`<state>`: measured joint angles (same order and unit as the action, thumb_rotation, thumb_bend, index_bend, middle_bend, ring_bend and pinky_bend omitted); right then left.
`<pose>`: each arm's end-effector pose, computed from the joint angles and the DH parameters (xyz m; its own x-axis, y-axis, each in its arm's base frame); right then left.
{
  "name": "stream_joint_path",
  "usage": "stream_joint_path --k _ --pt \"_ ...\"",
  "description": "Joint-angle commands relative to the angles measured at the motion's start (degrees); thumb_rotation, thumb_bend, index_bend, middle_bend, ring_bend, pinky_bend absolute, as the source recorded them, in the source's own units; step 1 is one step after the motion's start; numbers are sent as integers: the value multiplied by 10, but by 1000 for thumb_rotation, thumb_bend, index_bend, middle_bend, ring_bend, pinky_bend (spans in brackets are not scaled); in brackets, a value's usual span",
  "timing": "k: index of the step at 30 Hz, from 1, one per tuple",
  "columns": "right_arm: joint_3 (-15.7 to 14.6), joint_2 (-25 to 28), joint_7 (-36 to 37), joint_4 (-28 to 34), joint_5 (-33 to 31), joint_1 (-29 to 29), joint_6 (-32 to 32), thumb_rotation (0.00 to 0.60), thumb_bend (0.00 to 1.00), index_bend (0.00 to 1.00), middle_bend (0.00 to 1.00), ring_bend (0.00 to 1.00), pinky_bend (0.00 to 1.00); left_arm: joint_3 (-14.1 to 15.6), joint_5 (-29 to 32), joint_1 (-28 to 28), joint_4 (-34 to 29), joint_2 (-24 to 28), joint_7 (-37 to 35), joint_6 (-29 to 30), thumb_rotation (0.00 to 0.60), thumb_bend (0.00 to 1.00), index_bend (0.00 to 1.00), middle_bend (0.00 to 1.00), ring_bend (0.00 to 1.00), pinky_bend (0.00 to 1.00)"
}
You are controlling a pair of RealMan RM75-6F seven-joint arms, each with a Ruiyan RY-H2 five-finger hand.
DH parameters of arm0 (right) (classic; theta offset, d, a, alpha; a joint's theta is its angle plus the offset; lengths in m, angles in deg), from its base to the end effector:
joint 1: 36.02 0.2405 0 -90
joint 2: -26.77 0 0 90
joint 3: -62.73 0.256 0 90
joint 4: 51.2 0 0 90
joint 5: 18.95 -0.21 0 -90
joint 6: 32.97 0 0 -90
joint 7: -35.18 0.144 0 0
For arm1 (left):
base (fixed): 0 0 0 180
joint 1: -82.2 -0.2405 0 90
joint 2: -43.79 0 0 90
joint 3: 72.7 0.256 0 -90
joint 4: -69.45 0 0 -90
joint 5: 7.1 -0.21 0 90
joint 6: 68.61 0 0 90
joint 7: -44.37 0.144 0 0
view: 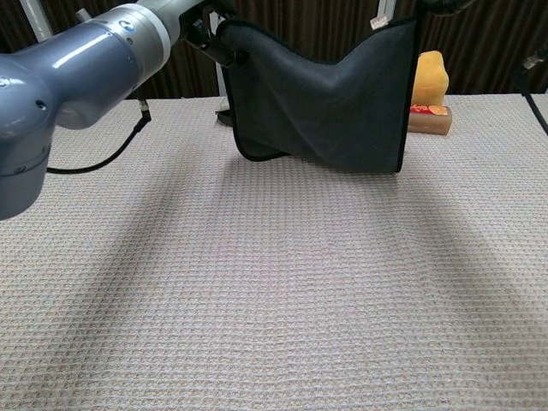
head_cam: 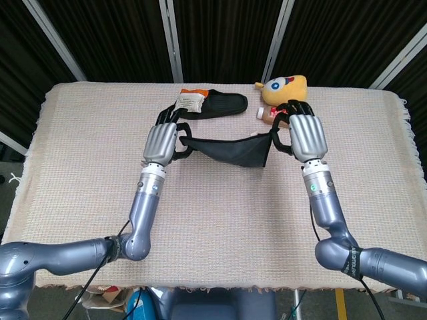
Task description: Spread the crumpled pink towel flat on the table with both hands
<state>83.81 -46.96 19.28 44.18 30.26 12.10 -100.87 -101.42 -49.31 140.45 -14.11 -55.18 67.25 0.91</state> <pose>-0.1015 -0.4005 0.1216 0.1906 0.0560 0.9801 -0.9587 -0.2041 0.1981 -0.0169 0.4044 0.0091 0.0073 0.0481 0.9988 0.9807 -0.1956 0.0022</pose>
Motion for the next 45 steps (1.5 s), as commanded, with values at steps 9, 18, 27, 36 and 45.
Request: stream_joint_path --k 9,18,27,36,45 --pt "-34 -12 -26 52 19 -31 -32 600 604 699 298 165 145 45 4 -54 -85 14 6 36 600 561 713 133 0 14" --pt "-62 -15 -17 79 41 -63 -45 600 604 699 298 165 145 68 -2 -85 -122 18 0 53 600 561 713 133 0 14" --pt "-82 -26 -16 87 59 -83 -49 600 604 700 298 165 145 84 -9 -105 -142 16 -3 62 600 561 717 134 0 14" --pt "-89 -34 -20 92 71 -96 -52 600 604 709 298 165 145 88 -13 -120 -162 8 -5 74 600 561 719 136 0 14" --pt "-100 -42 -20 99 88 -110 -55 600 604 709 298 165 145 103 -29 -126 -176 -6 5 81 600 561 719 137 0 14"
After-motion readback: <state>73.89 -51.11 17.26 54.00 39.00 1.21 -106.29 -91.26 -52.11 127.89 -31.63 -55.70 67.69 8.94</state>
